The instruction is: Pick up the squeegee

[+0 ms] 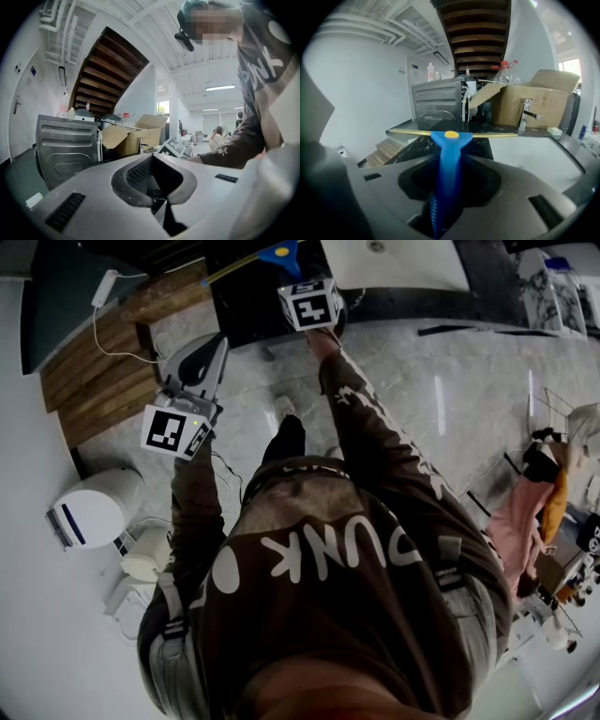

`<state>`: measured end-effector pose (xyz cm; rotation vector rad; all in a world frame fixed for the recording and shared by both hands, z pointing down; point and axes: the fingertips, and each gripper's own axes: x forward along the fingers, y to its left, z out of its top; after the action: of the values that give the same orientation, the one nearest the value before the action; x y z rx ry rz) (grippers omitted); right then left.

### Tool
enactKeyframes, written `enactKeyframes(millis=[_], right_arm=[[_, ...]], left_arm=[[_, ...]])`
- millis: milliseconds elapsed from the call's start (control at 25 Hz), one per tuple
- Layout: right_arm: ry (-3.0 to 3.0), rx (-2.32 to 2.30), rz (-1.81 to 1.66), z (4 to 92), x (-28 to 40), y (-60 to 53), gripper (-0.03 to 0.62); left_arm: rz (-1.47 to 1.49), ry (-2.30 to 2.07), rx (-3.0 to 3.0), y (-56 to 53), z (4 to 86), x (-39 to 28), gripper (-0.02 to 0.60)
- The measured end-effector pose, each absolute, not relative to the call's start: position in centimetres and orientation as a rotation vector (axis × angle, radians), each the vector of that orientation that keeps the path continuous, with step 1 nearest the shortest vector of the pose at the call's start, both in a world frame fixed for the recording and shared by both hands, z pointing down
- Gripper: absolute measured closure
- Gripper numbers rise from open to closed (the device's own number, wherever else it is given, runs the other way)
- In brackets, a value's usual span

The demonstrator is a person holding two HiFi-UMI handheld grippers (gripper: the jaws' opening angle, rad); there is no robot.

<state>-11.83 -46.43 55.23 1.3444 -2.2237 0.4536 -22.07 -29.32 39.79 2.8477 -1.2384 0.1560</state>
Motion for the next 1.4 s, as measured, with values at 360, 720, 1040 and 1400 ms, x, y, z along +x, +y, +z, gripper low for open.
enactKeyframes(millis=[360, 720, 1040, 1400], right_arm=[[-2.363, 1.359, 0.346, 49.3, -10.5, -42.9, 0.451], [-2.482, 1.354, 0.246, 44.2, -9.0, -38.2, 0.451], [-2.587, 1.352, 0.142, 39.6, -6.6, -32.8, 0.451], [-2.703, 1.335, 0.035, 35.2, -2.2, -25.6, 0.451]], left_arm=[[0.147, -1.260, 2.878, -26.8, 38.4, -19.7, 0.580], [0.150, -1.277, 2.912, -23.8, 37.1, -17.4, 0.580], [0.161, -1.293, 2.948, -20.6, 35.8, -15.0, 0.580], [0.170, -1.305, 2.990, -16.0, 34.6, -10.3, 0.580]])
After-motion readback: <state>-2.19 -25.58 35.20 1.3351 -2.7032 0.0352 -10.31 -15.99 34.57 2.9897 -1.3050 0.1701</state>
